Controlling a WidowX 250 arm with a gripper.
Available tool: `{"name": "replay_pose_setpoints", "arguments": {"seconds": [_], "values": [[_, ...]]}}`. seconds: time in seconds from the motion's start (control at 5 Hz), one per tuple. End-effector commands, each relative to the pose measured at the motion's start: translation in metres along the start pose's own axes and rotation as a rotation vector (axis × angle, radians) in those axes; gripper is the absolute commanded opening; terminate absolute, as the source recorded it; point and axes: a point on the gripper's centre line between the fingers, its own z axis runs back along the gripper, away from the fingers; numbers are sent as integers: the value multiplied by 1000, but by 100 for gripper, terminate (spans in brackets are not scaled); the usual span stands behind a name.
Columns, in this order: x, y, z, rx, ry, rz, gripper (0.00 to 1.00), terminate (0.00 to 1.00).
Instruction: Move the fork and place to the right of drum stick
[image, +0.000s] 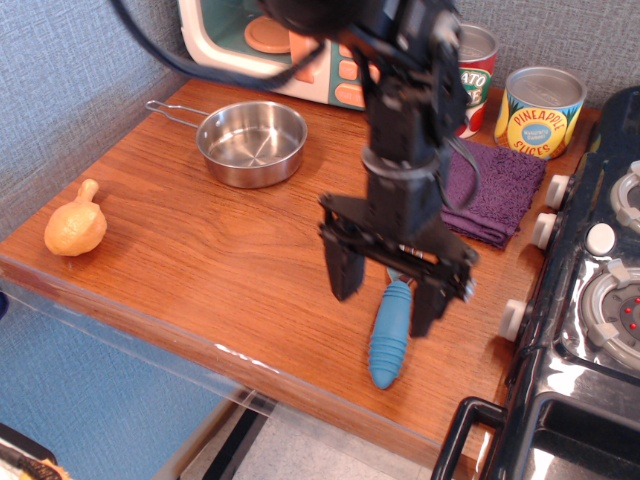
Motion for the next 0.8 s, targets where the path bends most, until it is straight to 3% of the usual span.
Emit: {"name": "replay_pose_setpoints", "arguments": {"seconds": [0.0,0.2,0.4,0.6], "values": [[6,-7,-23,23,14,133,100,0],[9,0,-32,64,13,152,100,0],[9,9,-39,90,24,142,0,0],[8,11,-35,75,24,134,0,0]]}}
